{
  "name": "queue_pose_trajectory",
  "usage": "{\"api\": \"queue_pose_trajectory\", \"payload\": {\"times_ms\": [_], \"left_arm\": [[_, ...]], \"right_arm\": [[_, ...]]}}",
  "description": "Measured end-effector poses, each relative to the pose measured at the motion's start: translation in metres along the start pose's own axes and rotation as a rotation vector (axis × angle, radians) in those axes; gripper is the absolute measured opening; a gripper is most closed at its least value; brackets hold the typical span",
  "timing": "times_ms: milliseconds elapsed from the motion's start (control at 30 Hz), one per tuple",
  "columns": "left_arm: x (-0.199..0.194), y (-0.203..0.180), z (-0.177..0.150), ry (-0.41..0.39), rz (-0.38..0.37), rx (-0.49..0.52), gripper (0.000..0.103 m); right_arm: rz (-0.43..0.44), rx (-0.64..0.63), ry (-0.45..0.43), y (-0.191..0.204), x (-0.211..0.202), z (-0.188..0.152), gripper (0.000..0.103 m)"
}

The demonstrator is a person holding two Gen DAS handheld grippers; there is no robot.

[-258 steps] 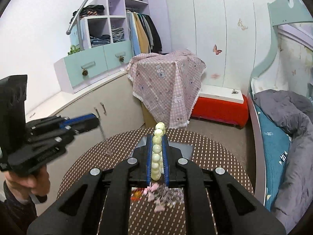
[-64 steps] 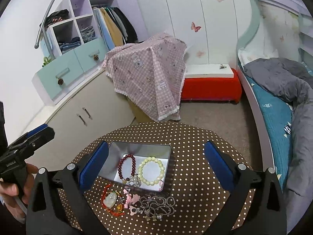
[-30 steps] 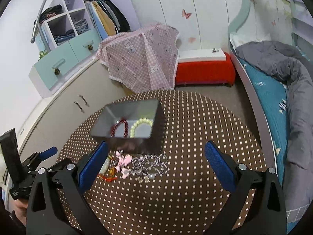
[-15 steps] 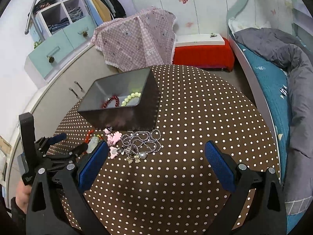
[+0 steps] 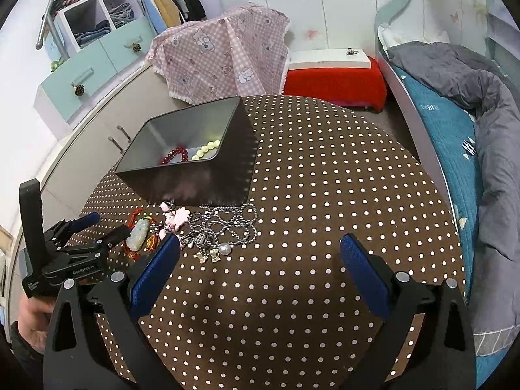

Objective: Organize jewelry
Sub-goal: 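Grasp the red cord with the left gripper while the right gripper grasps the silver chain, then lift the red cord into the box with the left gripper while the right gripper drops the silver chain in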

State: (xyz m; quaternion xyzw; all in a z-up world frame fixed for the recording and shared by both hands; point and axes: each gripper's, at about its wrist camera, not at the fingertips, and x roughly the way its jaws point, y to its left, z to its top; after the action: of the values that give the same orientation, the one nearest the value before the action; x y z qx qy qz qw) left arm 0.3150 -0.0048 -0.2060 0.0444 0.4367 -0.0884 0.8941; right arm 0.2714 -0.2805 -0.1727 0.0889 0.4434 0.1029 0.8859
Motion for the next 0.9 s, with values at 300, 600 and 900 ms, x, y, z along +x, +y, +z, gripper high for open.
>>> {"api": "queue_pose_trajectory", "payload": {"times_ms": [300,600,900], "left_arm": [[-0.001,-0.022,0.001,0.006,-0.058,0.113,0.061],[-0.007,-0.036,0.001,0.007,-0.189,0.095,0.004],[-0.044,-0.028,0.005,-0.084,-0.24,0.081,0.004]], "right_arm": [[0.0,-0.032,0.018,0.016,0.016,0.003,0.095],[-0.095,-0.173,0.087,0.038,0.069,0.011,0.054],[-0.043,-0.249,0.09,0.044,0.064,0.005,0.013]]}}
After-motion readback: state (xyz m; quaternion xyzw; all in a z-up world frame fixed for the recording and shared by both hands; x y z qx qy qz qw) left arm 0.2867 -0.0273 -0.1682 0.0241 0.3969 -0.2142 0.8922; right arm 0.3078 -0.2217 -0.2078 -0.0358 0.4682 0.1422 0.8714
